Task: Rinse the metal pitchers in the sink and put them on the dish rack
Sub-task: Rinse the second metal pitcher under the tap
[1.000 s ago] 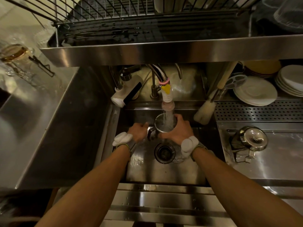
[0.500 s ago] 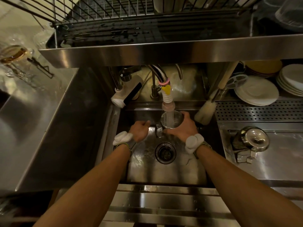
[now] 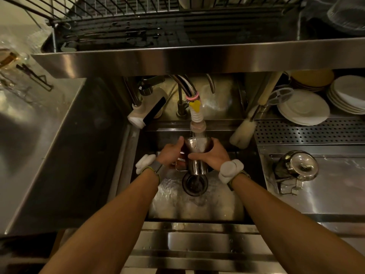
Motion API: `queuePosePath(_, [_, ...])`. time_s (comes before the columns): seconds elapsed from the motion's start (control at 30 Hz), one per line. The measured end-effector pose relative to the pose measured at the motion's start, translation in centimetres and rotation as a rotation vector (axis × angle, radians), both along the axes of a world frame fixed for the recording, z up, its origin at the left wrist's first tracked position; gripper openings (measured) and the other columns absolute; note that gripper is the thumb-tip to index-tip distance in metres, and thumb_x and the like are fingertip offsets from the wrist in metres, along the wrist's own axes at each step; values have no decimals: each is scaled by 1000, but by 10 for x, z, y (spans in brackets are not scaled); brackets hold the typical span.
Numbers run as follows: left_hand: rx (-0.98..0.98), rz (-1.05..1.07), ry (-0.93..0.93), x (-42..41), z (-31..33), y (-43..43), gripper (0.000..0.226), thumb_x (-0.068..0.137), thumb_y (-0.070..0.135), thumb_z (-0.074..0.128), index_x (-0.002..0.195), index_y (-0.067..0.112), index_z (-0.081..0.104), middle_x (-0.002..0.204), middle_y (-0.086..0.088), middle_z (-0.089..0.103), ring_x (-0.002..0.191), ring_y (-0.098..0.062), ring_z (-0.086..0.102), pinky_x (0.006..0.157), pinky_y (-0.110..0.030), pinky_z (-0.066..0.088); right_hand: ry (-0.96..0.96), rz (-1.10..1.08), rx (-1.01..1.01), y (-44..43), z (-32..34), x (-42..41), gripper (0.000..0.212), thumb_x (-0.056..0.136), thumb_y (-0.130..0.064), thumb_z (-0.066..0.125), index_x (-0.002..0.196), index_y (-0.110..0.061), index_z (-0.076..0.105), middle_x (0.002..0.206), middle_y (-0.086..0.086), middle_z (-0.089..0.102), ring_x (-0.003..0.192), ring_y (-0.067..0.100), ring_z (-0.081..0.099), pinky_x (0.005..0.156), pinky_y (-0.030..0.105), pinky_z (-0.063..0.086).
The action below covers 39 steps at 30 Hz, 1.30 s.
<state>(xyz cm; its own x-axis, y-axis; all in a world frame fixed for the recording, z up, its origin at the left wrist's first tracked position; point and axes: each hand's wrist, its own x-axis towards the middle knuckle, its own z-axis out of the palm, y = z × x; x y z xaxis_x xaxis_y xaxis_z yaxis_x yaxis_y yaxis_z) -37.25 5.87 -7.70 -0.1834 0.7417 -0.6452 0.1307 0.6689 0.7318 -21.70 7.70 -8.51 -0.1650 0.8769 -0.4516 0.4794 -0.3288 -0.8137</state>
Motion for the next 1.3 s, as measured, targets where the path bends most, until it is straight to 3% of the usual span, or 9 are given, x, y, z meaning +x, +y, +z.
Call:
queuePosePath(0.17, [-13, 37, -32, -2, 0, -2, 50, 93, 54, 44, 98, 9, 65, 91, -14, 70, 78, -31, 67, 77, -41, 56, -15, 65, 9, 6, -6, -2, 105, 25, -65, 85, 116, -18, 61, 106, -4, 69, 96, 11, 66, 89, 36, 55])
queuePosePath(0.27, [43, 27, -76, 2, 2, -1, 47, 96, 42, 47, 115, 3, 64, 109, -18, 68, 87, -28, 65, 55, -23, 56, -25, 12, 45, 10, -6, -2, 116, 24, -62, 88, 125, -16, 52, 113, -4, 65, 101, 12, 64, 90, 33, 54])
queuePosePath(0.33, [79, 73, -126, 2, 5, -2, 38, 98, 28, 48, 118, -1, 62, 105, -17, 65, 84, -26, 63, 49, -16, 53, -64, 14, 110, 9, 2, -1, 115, 26, -56, 89, 127, -18, 50, 112, -6, 65, 102, 12, 64, 89, 31, 54])
queuePosePath(0.47, [109, 178, -56, -9, 3, -2, 37, 100, 26, 43, 103, -1, 68, 93, -13, 66, 83, -22, 62, 71, -23, 48, -72, 80, 190, -2, 9, -3, 108, 44, -30, 93, 135, -19, 37, 118, -3, 60, 103, 13, 58, 88, 28, 49])
queuePosePath(0.6, [114, 130, 239, -25, -6, -2, 45, 97, 41, 42, 106, 9, 72, 111, -15, 71, 109, -29, 63, 102, -43, 46, -46, 48, 216, -9, -1, 0, 106, 47, -25, 93, 135, -18, 34, 123, 0, 59, 107, 13, 57, 88, 22, 45])
queuePosePath(0.87, [117, -75, 486, -16, 13, -1, 38, 95, 39, 47, 108, 11, 70, 117, -13, 68, 116, -31, 59, 97, -33, 45, -4, -9, 209, -18, -2, 2, 104, 48, -24, 93, 134, -17, 34, 125, 1, 58, 112, 17, 57, 90, 22, 45])
queuePosePath(1.0, [115, -85, 517, -17, 16, -5, 38, 95, 39, 47, 115, 13, 68, 123, -12, 66, 119, -31, 57, 100, -33, 44, -38, 90, 211, -22, 2, 6, 106, 49, -25, 92, 136, -17, 33, 125, 0, 57, 113, 17, 56, 90, 22, 45])
queuePosePath(1.1, [111, -125, 525, -19, 19, -5, 38, 95, 38, 48, 117, 12, 66, 124, -12, 65, 120, -31, 56, 100, -33, 43, -20, -18, 220, -18, 5, 9, 105, 49, -25, 92, 135, -16, 34, 121, -2, 57, 111, 15, 57, 91, 22, 46])
queuePosePath(1.3, [167, -158, 596, -20, 40, -2, 35, 93, 34, 53, 120, 14, 63, 125, -10, 64, 120, -30, 57, 101, -36, 45, -62, 33, 198, -14, 15, 6, 102, 44, -33, 93, 130, -20, 39, 112, -13, 54, 102, 8, 56, 89, 23, 49])
